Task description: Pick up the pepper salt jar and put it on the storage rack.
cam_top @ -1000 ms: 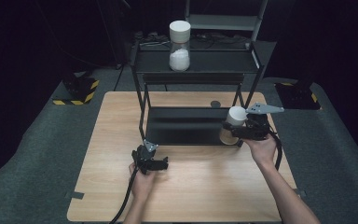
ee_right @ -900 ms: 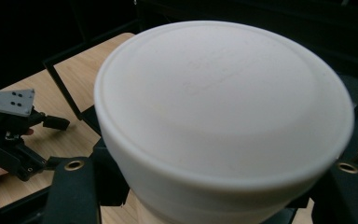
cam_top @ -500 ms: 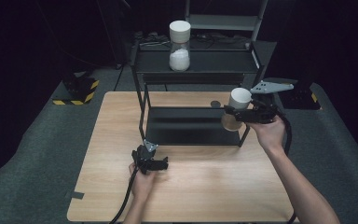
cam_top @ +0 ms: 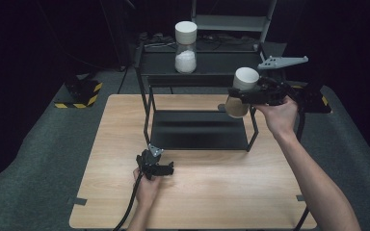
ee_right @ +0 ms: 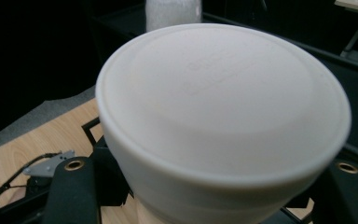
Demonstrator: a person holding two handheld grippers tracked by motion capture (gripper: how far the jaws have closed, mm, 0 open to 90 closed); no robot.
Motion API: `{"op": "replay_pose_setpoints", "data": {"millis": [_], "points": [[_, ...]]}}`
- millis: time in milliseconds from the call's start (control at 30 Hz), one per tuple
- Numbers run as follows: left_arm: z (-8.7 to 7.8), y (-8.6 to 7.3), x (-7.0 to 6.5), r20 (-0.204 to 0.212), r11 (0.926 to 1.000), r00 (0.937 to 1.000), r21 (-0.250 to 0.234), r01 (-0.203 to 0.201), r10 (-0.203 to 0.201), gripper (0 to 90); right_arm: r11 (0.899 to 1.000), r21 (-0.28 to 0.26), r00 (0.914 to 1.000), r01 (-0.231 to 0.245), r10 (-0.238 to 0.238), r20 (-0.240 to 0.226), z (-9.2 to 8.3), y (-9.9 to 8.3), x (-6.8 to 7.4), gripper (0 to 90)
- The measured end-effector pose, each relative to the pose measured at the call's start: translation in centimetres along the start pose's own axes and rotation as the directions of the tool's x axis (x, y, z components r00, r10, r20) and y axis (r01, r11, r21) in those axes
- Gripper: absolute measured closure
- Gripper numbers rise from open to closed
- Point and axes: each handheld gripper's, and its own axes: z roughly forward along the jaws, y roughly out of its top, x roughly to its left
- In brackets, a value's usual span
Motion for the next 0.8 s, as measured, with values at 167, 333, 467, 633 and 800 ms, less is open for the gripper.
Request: {"op": "replay_pose_setpoints", "data": {"millis": [167, 333, 467, 633, 800], "points": [[0.0, 0.0, 0.0, -0.001, 1.0, 1.0, -0.001, 0.0, 0.0, 3.5, 1.0, -0.005, 0.9995, -0.018, 0.018, -0.026, -0.1, 1.8, -0.6, 34.8], [0.0, 0.0, 0.0, -0.002, 1.0, 1.0, 0.0, -0.001, 0.001, 3.5, 1.0, -0.011, 0.9996, -0.025, 0.025, -0.016, 0.1, 3.7, -0.6, 34.7], [0.0, 0.0, 0.0, -0.002, 1.0, 1.0, 0.001, -0.001, 0.001, 3.5, 0.999, -0.023, 0.9994, -0.033, 0.033, -0.007, 0.2, 4.5, -0.5, 34.7], [0.0, 0.0, 0.0, -0.002, 1.0, 1.0, 0.001, -0.001, 0.001, 3.5, 0.998, -0.027, 0.9979, -0.064, 0.064, 0.013, 0.7, 6.2, -0.6, 34.7], [0.0, 0.1, 0.0, -0.002, 1.0, 1.0, 0.004, -0.004, 0.004, 3.5, 0.997, -0.025, 0.995, -0.074, 0.075, 0.066, 2.0, 7.9, -0.2, 34.7]]}}
